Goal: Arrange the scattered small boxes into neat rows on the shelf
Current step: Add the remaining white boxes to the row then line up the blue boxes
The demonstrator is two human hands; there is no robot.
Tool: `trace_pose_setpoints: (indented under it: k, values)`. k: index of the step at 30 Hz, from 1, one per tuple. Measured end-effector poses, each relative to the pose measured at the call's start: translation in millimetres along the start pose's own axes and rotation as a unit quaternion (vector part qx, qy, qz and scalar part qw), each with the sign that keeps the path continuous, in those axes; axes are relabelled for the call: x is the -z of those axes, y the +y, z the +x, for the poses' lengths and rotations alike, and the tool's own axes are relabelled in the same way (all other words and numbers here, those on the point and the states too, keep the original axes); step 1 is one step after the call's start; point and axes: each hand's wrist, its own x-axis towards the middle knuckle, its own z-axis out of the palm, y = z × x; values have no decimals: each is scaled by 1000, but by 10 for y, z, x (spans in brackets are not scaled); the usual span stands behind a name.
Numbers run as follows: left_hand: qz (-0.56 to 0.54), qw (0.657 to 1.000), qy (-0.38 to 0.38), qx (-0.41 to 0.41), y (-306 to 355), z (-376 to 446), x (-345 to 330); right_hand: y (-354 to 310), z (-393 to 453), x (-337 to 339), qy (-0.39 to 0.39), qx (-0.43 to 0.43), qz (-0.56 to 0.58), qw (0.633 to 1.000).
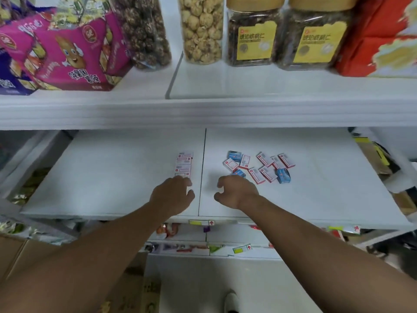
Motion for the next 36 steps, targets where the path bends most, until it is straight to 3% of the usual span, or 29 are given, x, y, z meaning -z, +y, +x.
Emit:
trace_pose_setpoints:
  k: [14,30,36]
  values:
    - [2,987,-33,-159,850,-298,-297,682,-1355,-77,32,-165,5,986]
    - [55,979,-1,-195,2530,-446,-368,1939,-2008,145,56,-146,8,988]
    - [77,981,-16,-179,2775,-485,-511,2260,-1982,203,66,-126,0,990]
